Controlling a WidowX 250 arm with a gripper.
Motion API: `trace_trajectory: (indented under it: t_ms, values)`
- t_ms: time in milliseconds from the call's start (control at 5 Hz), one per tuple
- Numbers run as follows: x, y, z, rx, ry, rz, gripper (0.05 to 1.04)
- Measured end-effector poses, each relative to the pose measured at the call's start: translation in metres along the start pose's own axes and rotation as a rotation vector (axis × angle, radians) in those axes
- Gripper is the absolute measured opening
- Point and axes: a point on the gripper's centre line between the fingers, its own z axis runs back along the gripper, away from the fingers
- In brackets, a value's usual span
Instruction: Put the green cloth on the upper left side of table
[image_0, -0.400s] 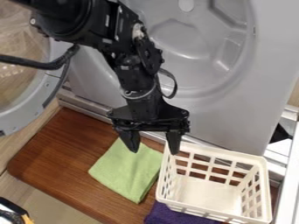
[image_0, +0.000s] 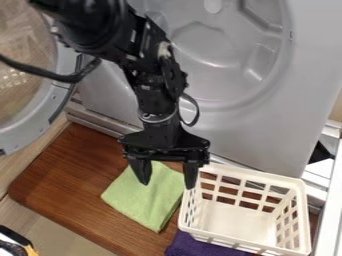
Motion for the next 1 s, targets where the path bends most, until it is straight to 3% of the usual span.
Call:
trace_trajectory:
  t_ms: [400, 1000]
  values:
    - [0.008, 0.030, -0.021, 0.033, 0.090, 0.073, 0.999]
    - [0.035, 0.053, -0.062, 0.008, 0.086, 0.168, 0.999]
